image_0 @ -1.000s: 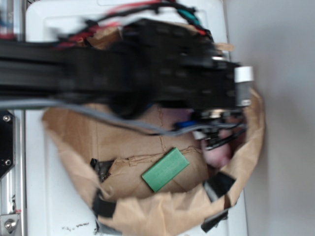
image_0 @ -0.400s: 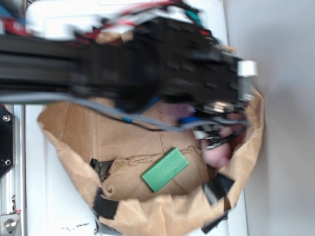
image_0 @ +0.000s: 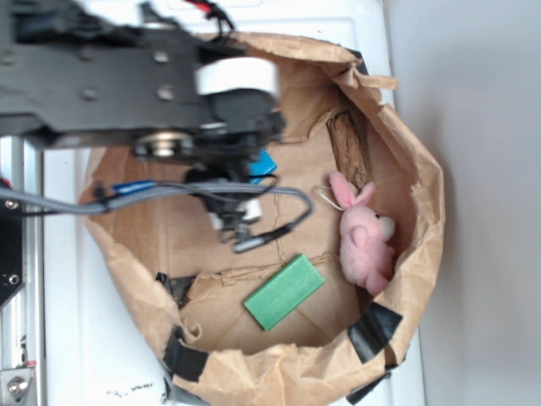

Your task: Grab the blue block.

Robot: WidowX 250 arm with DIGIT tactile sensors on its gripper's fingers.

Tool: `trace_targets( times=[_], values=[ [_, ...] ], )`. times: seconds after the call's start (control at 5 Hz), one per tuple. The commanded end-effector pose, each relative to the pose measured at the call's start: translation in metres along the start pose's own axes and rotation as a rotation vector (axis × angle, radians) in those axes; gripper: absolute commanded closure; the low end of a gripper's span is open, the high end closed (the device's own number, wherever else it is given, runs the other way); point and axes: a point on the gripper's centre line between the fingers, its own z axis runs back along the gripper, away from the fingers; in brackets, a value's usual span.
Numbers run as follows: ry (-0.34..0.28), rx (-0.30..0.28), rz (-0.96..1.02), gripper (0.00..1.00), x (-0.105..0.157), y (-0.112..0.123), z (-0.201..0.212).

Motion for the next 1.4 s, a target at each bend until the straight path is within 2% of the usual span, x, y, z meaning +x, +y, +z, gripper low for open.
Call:
trace_targets(
  times=[0.0,0.2,0.6,1.0,1.2],
  values=[
    [-0.031,0.047,0.004,0.0,0.011,0.006,-0.015],
    [-0.014,0.053,-0.01,0.0,0.013,-0.001,-0.025],
    [0.075,0.036,0.11,0.0,0.016,-0.013,-0.028],
    [0.06,0.034,0.081,0.0,0.016,-0.016,-0.052],
    [0.028,0.012,0.055,0.0,0.021,-0.015,-0.077]
  ],
)
